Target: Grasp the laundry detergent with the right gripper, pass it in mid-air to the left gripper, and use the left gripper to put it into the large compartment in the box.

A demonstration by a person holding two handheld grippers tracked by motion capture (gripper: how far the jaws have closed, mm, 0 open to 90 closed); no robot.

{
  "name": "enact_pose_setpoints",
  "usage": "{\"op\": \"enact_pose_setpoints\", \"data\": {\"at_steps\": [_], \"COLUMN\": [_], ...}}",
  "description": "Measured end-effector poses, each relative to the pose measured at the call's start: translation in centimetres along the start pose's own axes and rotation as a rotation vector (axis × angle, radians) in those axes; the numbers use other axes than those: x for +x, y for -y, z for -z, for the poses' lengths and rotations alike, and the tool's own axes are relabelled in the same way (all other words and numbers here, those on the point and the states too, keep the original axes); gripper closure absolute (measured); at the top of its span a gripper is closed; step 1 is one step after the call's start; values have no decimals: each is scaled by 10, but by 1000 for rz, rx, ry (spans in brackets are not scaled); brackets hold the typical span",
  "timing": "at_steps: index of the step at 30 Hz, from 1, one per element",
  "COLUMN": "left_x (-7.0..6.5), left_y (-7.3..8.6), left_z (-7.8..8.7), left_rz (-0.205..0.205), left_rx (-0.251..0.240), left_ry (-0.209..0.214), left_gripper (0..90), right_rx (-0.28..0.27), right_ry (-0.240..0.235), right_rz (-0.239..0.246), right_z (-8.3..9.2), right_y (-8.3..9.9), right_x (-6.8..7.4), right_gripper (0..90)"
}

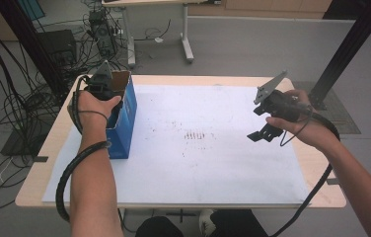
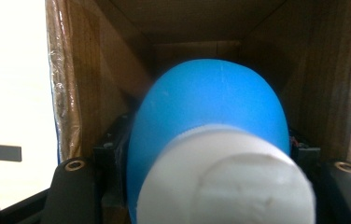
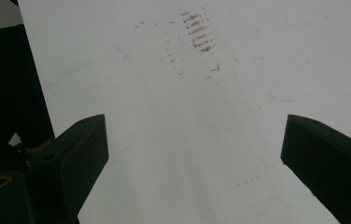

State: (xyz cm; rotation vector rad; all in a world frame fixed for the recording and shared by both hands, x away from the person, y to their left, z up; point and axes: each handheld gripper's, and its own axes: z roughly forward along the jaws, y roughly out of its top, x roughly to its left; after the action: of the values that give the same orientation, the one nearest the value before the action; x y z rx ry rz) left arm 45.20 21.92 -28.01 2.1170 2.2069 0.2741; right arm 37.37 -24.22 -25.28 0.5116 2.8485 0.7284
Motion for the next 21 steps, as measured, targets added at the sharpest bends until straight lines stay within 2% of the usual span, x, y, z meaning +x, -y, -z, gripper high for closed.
{"op": "enact_pose_setpoints", "data": {"at_steps": [9, 21], "left_x": [1, 2], "left_y": [1, 4], "left_z": [2, 19], "left_rz": [-3, -9], "left_rx": [-7, -31], "left_ry": [6, -13], "left_gripper": [316, 289], "right_rx": [0, -8], "right_ry": [-2, 0], "right_rz": [2, 16], "right_z": [0, 4], "right_y": [-1, -7], "right_x": [1, 4], "right_gripper": [77, 76]}}
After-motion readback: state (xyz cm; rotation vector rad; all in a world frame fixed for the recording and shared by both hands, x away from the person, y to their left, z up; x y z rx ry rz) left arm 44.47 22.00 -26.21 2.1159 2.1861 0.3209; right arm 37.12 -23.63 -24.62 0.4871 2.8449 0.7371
